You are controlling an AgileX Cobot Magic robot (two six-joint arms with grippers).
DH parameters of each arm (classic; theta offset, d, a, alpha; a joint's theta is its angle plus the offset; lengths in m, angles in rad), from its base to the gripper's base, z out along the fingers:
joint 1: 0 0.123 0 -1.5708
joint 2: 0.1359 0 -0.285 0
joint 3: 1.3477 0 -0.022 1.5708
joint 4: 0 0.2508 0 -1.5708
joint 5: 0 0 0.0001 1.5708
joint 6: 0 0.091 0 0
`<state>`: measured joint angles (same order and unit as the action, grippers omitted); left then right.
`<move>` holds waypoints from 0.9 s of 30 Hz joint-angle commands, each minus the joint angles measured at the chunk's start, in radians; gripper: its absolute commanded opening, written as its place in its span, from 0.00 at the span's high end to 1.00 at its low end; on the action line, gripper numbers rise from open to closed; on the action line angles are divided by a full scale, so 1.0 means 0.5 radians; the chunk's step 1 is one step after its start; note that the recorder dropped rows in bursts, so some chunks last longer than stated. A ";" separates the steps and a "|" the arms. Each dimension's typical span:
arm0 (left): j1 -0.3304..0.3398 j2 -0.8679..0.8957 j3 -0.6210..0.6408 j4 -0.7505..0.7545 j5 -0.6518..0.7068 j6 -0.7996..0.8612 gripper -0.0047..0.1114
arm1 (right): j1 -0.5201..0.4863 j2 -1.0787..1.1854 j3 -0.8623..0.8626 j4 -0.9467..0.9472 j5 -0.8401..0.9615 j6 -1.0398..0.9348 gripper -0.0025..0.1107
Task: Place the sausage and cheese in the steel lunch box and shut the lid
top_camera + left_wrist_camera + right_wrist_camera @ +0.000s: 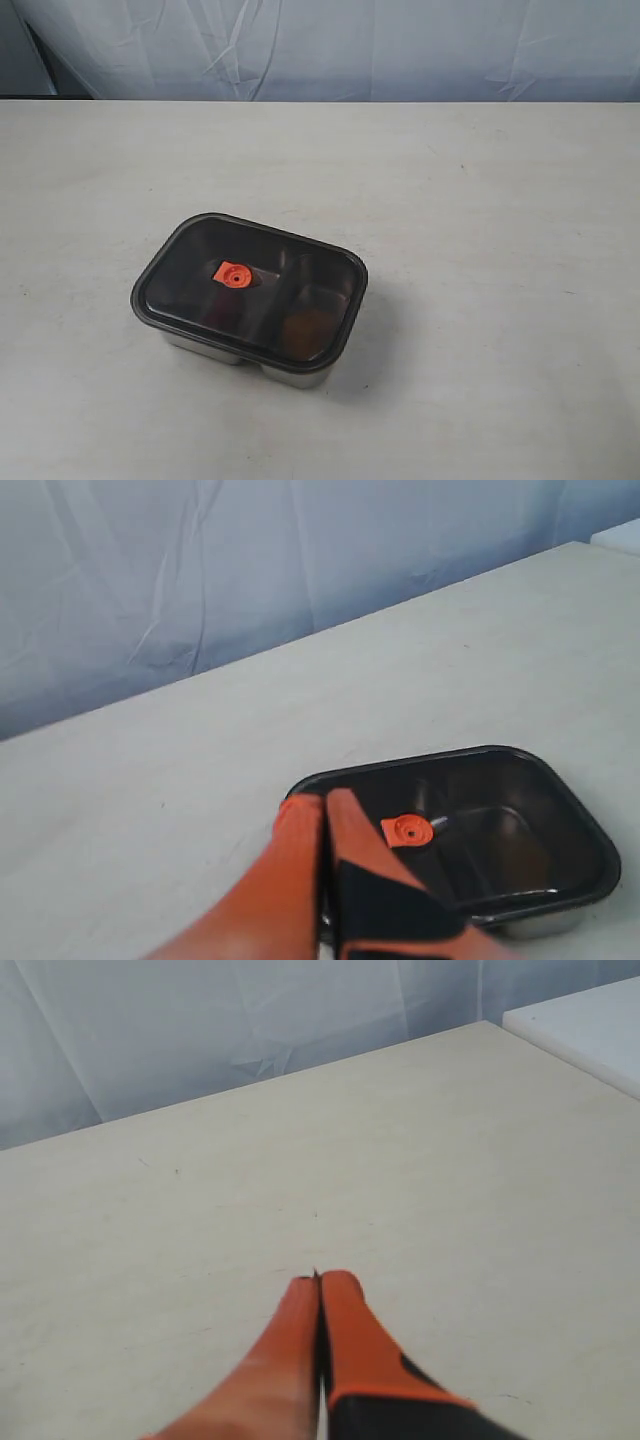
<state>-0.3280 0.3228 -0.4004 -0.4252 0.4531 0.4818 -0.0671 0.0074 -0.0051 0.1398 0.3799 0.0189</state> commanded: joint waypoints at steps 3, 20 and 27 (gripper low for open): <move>-0.004 -0.270 0.344 0.609 -0.086 -0.952 0.96 | -0.011 -0.015 0.010 0.007 -0.027 -0.002 0.98; 0.315 -0.632 0.801 0.664 -0.412 -1.011 0.96 | -0.011 -0.015 0.010 0.007 -0.027 -0.002 0.98; 0.491 -0.646 0.801 0.677 -0.458 -1.001 0.96 | -0.011 -0.015 0.010 0.007 -0.027 -0.002 0.98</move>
<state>-0.0895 0.0059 -0.0035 -0.0946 0.2357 -0.0208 -0.0671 0.0074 -0.0051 0.1436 0.3779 0.0189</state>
